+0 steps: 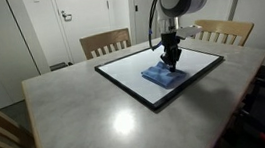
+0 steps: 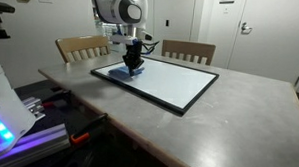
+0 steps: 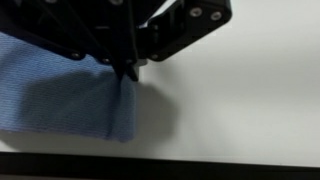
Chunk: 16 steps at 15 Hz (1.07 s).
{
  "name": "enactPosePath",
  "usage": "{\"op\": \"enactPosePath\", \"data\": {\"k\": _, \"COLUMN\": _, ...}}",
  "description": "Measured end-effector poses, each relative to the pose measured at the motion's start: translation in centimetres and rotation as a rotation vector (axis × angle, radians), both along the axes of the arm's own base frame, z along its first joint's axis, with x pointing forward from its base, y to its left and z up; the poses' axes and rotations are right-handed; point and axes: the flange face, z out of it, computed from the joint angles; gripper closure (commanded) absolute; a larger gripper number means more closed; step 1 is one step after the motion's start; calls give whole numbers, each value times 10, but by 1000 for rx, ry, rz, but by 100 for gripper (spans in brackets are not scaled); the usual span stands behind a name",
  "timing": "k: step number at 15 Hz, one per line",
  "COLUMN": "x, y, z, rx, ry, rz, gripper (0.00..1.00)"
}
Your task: Use the blue towel to wipe the whiteboard
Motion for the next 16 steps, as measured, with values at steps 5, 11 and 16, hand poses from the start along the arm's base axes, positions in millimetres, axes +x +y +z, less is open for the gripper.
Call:
{"op": "enactPosePath", "data": {"k": 5, "x": 0, "y": -20, "z": 0, "rx": -4, "ry": 0, "rz": -21, "gripper": 99}}
{"op": "enactPosePath", "data": {"k": 11, "x": -7, "y": -60, "z": 0, "rx": -34, "ry": 8, "rz": -35, "gripper": 99}}
{"op": "enactPosePath", "data": {"k": 16, "x": -12, "y": -94, "z": 0, "rx": -51, "ry": 15, "rz": -22, "gripper": 99}}
